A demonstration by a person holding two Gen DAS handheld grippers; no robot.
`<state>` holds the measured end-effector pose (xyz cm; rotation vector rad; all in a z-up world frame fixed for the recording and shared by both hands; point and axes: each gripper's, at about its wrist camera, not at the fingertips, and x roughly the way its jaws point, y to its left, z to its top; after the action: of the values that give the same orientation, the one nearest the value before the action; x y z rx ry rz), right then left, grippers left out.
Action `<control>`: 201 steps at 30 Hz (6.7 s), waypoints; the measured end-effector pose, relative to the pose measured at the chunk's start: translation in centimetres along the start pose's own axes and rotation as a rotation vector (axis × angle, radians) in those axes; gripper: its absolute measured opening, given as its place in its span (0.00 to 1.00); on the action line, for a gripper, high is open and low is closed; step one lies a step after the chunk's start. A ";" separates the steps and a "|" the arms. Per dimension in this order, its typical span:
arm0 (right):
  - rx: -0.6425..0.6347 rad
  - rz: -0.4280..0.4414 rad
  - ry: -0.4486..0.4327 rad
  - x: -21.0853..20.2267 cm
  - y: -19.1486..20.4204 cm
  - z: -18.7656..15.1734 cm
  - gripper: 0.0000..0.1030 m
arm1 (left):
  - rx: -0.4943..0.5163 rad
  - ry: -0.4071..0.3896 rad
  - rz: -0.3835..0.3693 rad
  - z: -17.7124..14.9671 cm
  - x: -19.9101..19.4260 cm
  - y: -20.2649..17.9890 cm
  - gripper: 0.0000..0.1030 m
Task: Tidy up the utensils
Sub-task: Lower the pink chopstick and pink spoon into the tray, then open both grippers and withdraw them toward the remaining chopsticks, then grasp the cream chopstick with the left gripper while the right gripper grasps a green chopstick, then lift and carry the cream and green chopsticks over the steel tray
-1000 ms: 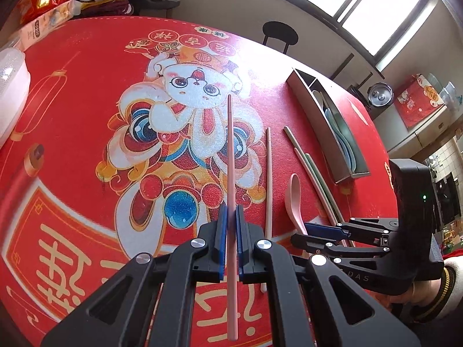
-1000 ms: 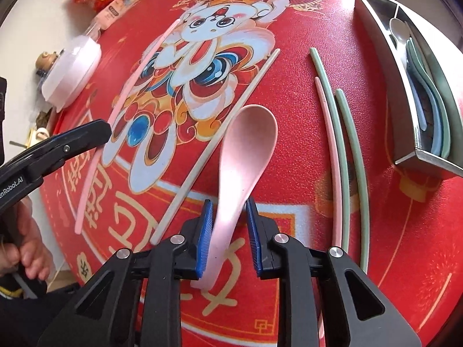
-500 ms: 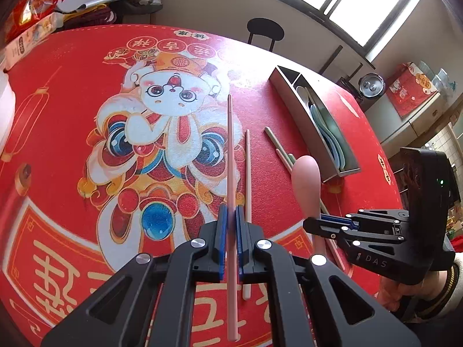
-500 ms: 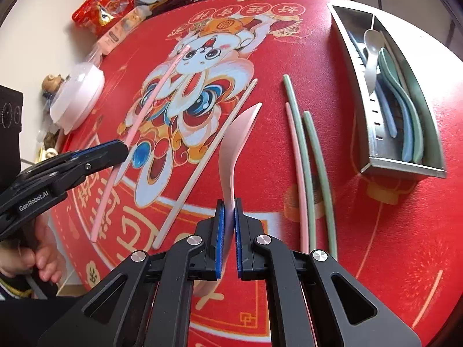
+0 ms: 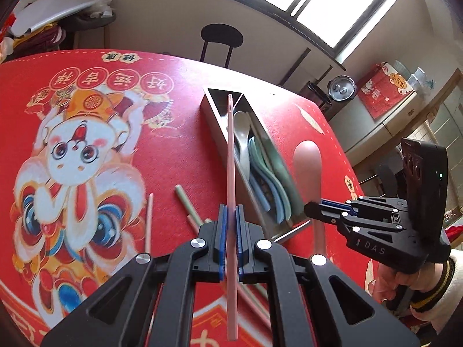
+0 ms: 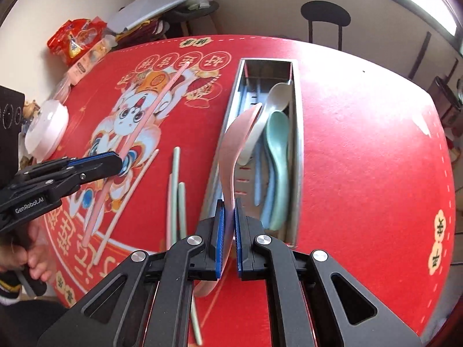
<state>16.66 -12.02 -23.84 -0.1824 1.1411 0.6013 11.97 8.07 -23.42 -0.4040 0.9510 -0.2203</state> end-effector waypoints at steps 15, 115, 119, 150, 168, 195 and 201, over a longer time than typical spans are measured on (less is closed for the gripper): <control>-0.136 -0.054 0.108 4.5 -3.1 5.2 0.06 | -0.161 0.057 -0.014 6.2 9.9 -2.7 0.05; 0.035 0.064 0.080 5.7 3.8 -9.9 0.06 | 0.240 0.210 0.387 -9.7 2.5 5.9 0.91; 0.038 0.065 0.078 5.6 3.9 -10.0 0.06 | 0.243 0.194 0.381 -9.7 1.8 5.6 0.69; 0.028 0.034 0.081 5.7 4.3 -9.9 0.06 | 0.049 0.242 0.200 -10.7 0.6 5.8 0.05; -0.026 0.020 0.082 5.7 4.8 -9.6 0.06 | 0.033 0.204 0.185 -11.2 0.1 6.0 0.05; 0.171 0.159 -0.097 -0.9 0.4 -4.5 0.06 | -0.085 0.072 -0.027 -3.5 -2.4 1.7 0.05; 0.147 0.096 -0.105 0.2 -2.5 -0.1 0.06 | -0.102 0.059 -0.061 0.5 1.4 -0.4 0.05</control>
<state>17.95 -14.11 -24.44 0.0294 1.0921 0.6020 13.20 7.29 -24.06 -0.5233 1.0110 -0.2408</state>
